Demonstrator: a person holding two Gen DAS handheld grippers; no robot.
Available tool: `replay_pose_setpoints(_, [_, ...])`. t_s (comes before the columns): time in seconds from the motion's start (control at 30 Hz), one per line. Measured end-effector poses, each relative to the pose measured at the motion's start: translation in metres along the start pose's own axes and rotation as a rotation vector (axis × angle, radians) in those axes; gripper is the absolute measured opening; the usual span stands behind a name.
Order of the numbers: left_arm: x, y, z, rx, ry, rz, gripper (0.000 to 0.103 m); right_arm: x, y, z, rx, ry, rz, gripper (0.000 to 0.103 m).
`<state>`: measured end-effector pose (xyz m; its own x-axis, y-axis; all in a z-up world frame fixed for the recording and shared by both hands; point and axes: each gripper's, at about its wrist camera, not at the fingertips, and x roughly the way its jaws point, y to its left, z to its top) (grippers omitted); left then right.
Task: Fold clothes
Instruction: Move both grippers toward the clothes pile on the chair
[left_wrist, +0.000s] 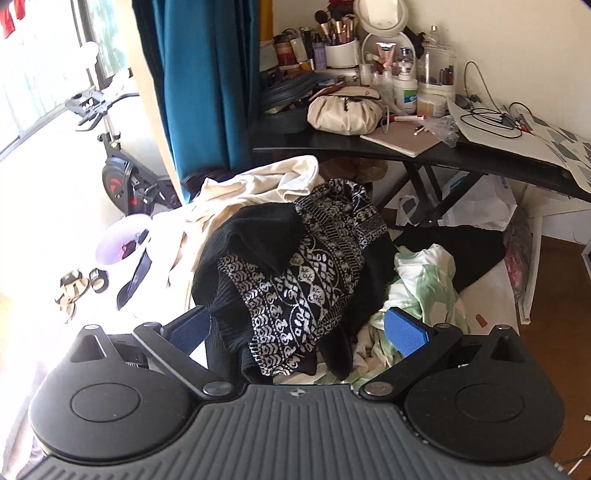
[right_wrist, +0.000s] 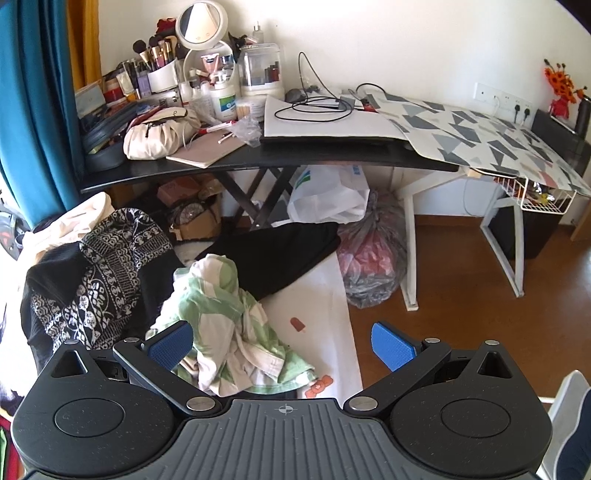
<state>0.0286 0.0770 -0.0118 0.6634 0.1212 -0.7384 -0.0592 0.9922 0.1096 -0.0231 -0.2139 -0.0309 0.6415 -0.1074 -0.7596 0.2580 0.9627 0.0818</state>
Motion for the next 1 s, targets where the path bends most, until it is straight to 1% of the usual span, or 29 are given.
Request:
replay_pose_setpoints(0.1, [0.009,0.013,-0.004,-0.016,0.021,0.005,0.102,0.005,0.007,-0.003,-0.008,0.002,-0.010,0.102])
replay_pose_setpoints(0.23, [0.021,0.030,-0.011,-0.024,0.046,0.009,0.102,0.013,0.018,-0.004,-0.011,0.027,-0.006,0.102])
replay_pose_setpoints(0.3, [0.023,0.041,-0.020,-0.037,0.043,-0.010,0.102,0.015,0.027,-0.005,-0.012,0.035,0.006,0.102])
replay_pose_setpoints(0.4, [0.028,0.058,-0.021,-0.079,0.030,-0.046,0.102,0.017,0.039,-0.003,-0.018,0.024,0.007,0.102])
replay_pose_setpoints(0.47, [0.031,0.067,-0.016,-0.093,0.021,-0.051,0.102,0.017,0.050,-0.004,-0.023,0.026,0.003,0.102])
replay_pose_setpoints(0.6, [0.035,0.081,-0.012,-0.059,0.007,-0.066,0.102,0.020,0.063,-0.003,-0.011,0.027,-0.014,0.102])
replay_pose_setpoints(0.77, [0.038,0.099,-0.010,-0.006,-0.011,-0.042,0.102,0.026,0.078,-0.007,-0.003,0.038,-0.057,0.102])
replay_pose_setpoints(0.9, [0.045,0.117,-0.011,-0.019,0.003,-0.036,0.102,0.029,0.090,-0.008,-0.006,0.039,-0.062,0.102])
replay_pose_setpoints(1.0, [0.048,0.129,-0.012,-0.050,0.005,-0.049,0.102,0.030,0.100,-0.008,-0.019,0.039,-0.062,0.102])
